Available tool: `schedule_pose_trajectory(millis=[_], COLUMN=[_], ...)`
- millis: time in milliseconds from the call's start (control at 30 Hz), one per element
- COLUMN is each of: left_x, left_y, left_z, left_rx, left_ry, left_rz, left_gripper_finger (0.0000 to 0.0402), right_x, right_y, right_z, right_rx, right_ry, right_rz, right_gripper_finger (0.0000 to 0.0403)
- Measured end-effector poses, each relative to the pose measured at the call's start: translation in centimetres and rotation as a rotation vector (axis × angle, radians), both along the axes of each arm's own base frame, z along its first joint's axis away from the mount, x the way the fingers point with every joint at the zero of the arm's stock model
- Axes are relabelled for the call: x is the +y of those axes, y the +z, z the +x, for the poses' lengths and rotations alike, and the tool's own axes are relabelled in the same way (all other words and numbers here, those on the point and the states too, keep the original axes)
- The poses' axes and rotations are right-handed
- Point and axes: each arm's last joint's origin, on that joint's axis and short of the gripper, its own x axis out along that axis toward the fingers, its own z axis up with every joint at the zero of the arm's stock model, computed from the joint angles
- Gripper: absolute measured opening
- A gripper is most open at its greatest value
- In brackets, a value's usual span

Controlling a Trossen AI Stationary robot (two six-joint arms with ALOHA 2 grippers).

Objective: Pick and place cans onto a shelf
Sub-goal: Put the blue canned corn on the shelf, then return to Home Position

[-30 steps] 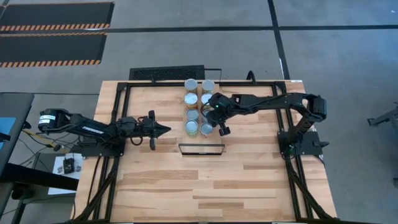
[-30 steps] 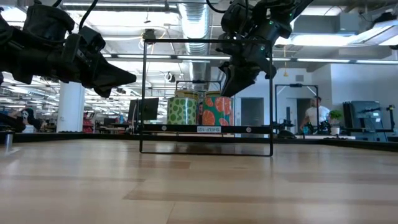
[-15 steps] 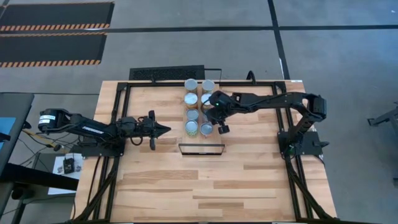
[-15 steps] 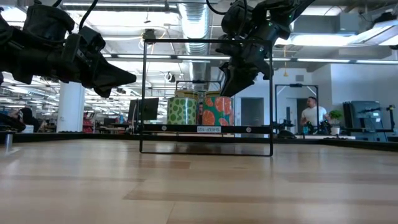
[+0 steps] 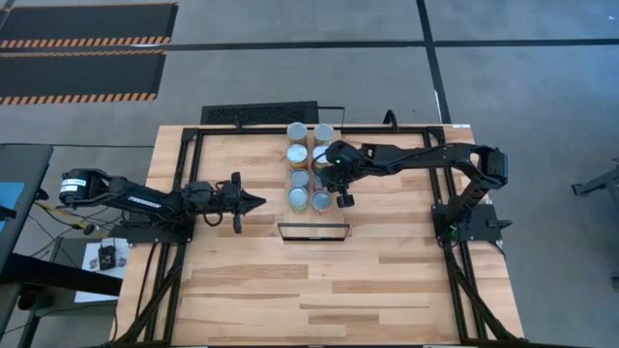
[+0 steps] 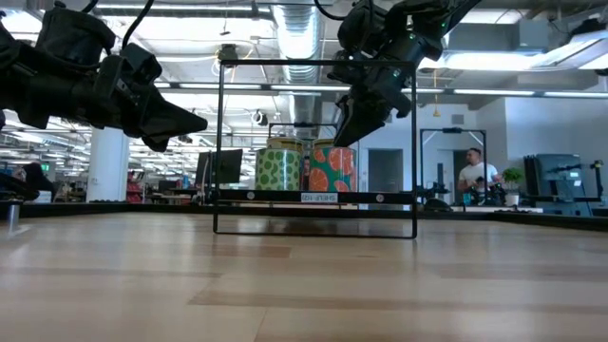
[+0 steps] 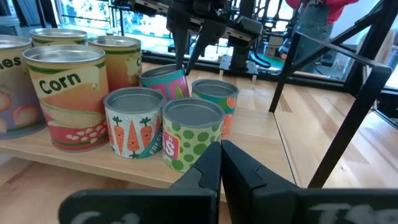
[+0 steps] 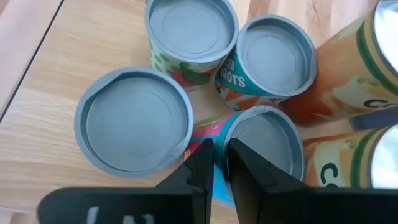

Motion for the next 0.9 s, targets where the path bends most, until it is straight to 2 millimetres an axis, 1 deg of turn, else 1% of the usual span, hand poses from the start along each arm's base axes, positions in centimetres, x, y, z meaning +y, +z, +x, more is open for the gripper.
schedule_pose_trajectory(millis=[367, 433, 633, 733, 833, 900], left_x=[0.0, 0.0, 0.0, 0.0, 0.0, 0.0], left_y=[-0.1, -0.1, -0.1, -0.1, -0.1, -0.1], left_z=[0.0, 0.0, 0.0, 0.0, 0.0, 0.0], left_rx=[0.008, 0.008, 0.008, 0.008, 0.008, 0.008], left_ry=[0.000, 0.000, 0.001, 0.001, 0.000, 0.000], left_rz=[-0.003, -0.003, -0.006, -0.006, -0.006, -0.007], left_gripper_finger=[0.0000, 0.0000, 0.0000, 0.0000, 0.0000, 0.0000], right_x=[0.0, 0.0, 0.0, 0.2, 0.3, 0.7], right_y=[0.0, 0.0, 0.1, 0.1, 0.9, 2.0], right_z=[0.0, 0.0, 0.1, 0.2, -0.1, -0.4], right_rx=[-0.001, -0.002, -0.009, -0.020, -0.019, -0.047], right_ry=[-0.026, -0.032, -0.032, -0.020, -0.023, -0.011], right_rz=[0.010, 0.014, 0.013, 0.003, -0.008, -0.020], right_gripper_finger=[0.0071, 0.0080, 0.0129, 0.0147, 0.0147, 0.0131])
